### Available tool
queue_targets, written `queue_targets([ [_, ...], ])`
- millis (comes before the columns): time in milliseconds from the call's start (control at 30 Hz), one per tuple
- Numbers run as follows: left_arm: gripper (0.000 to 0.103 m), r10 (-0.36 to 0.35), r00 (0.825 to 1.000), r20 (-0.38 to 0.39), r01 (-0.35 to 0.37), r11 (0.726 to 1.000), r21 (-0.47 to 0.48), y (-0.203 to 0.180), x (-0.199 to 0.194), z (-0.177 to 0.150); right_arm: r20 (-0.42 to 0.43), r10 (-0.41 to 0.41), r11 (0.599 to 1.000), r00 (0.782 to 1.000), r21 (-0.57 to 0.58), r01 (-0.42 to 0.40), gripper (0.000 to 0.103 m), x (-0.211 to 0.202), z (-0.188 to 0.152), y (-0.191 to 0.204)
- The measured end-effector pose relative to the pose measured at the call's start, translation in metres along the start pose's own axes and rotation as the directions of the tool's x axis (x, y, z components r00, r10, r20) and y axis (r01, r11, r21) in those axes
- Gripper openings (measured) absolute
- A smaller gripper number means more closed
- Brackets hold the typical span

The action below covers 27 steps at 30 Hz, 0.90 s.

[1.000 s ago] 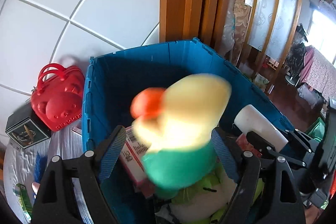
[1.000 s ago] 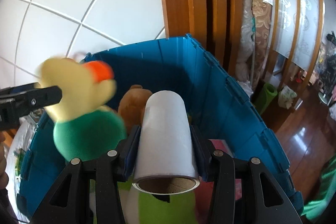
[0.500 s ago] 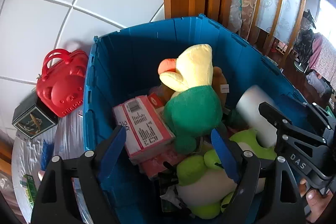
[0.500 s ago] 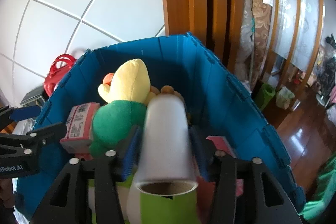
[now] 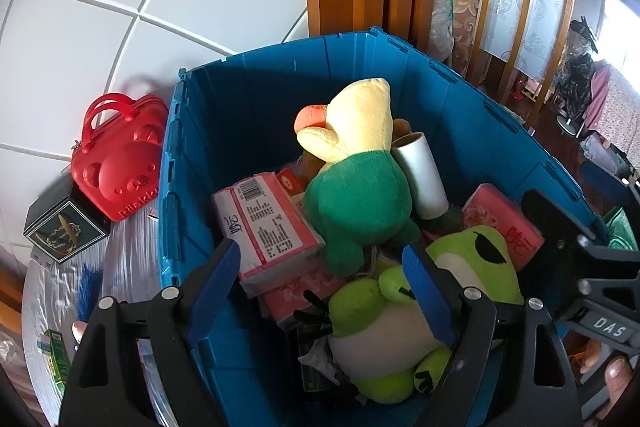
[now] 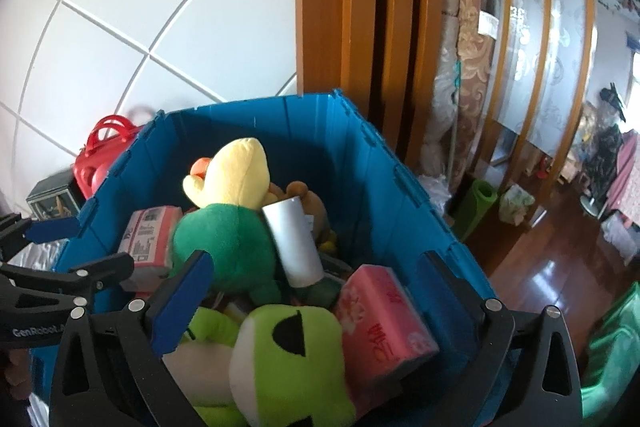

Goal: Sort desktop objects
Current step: 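Carry the duck plush with the left gripper while the right carries the paper roll into the bin, then move both grippers back from the bin to the pile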

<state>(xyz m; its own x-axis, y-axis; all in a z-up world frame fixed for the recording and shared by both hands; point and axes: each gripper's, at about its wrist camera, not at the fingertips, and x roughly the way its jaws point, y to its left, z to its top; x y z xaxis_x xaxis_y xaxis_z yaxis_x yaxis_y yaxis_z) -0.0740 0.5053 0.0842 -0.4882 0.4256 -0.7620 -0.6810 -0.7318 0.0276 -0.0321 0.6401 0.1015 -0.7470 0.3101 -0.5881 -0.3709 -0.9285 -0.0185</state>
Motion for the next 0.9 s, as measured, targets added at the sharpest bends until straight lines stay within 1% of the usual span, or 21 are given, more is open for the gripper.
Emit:
queue_targets([
  [67, 0.083, -0.006, 1.000, 0.015, 0.006, 1.000, 0.000, 0.002, -0.008, -0.005, 0.017, 0.003, 1.000, 1.000, -0.003, -0.003, 0.103, -0.009, -0.001, 0.003],
  [167, 0.083, -0.026, 0.998, 0.058, 0.027, 1.000, -0.012, 0.009, -0.027, -0.016, 0.049, 0.003, 1.000, 0.999, -0.022, -0.002, 0.103, -0.024, -0.001, 0.011],
  [233, 0.083, -0.024, 0.996, 0.083, 0.027, 0.999, -0.029, 0.016, -0.038, -0.023, 0.067, 0.015, 0.999, 0.998, -0.033, -0.013, 0.103, -0.032, -0.002, 0.017],
  [300, 0.083, -0.009, 0.992, 0.124, 0.016, 0.998, -0.053, 0.028, -0.053, -0.034, 0.089, 0.036, 0.999, 0.995, -0.037, -0.032, 0.103, -0.040, -0.004, 0.025],
  [367, 0.083, 0.006, 0.987, 0.161, 0.008, 0.996, -0.083, 0.040, -0.065, -0.045, 0.103, 0.077, 0.996, 0.992, -0.046, -0.072, 0.103, -0.046, -0.006, 0.035],
  [467, 0.083, 0.047, 0.978, 0.205, -0.019, 0.991, -0.135, 0.063, -0.083, -0.063, 0.123, 0.124, 0.991, 0.985, -0.065, -0.117, 0.103, -0.054, -0.011, 0.052],
  [533, 0.083, 0.073, 0.973, 0.217, -0.039, 0.987, -0.155, 0.075, -0.092, -0.074, 0.133, 0.147, 0.987, 0.980, -0.081, -0.137, 0.103, -0.058, -0.015, 0.065],
  [633, 0.083, 0.096, 0.971, 0.217, -0.063, 0.986, -0.155, 0.088, -0.100, -0.086, 0.128, 0.170, 0.983, 0.977, -0.091, -0.159, 0.103, -0.059, -0.020, 0.080],
  [700, 0.083, 0.103, 0.971, 0.217, -0.070, 0.986, -0.154, 0.093, -0.104, -0.095, 0.126, 0.171, 0.983, 0.977, -0.091, -0.161, 0.103, -0.060, -0.024, 0.088],
  [767, 0.083, 0.098, 0.973, 0.210, -0.062, 0.983, -0.174, 0.101, -0.106, -0.105, 0.128, 0.184, 0.981, 0.975, -0.091, -0.173, 0.103, -0.063, -0.028, 0.094],
  [833, 0.083, 0.089, 0.974, 0.209, -0.048, 0.980, -0.192, 0.108, -0.109, -0.114, 0.150, 0.228, 0.971, 0.962, -0.102, -0.215, 0.103, -0.070, -0.034, 0.101],
  [900, 0.083, 0.110, 0.973, 0.201, -0.065, 0.974, -0.215, 0.117, -0.109, -0.127, 0.211, 0.274, 0.959, 0.938, -0.126, -0.252, 0.103, -0.085, -0.041, 0.111],
])
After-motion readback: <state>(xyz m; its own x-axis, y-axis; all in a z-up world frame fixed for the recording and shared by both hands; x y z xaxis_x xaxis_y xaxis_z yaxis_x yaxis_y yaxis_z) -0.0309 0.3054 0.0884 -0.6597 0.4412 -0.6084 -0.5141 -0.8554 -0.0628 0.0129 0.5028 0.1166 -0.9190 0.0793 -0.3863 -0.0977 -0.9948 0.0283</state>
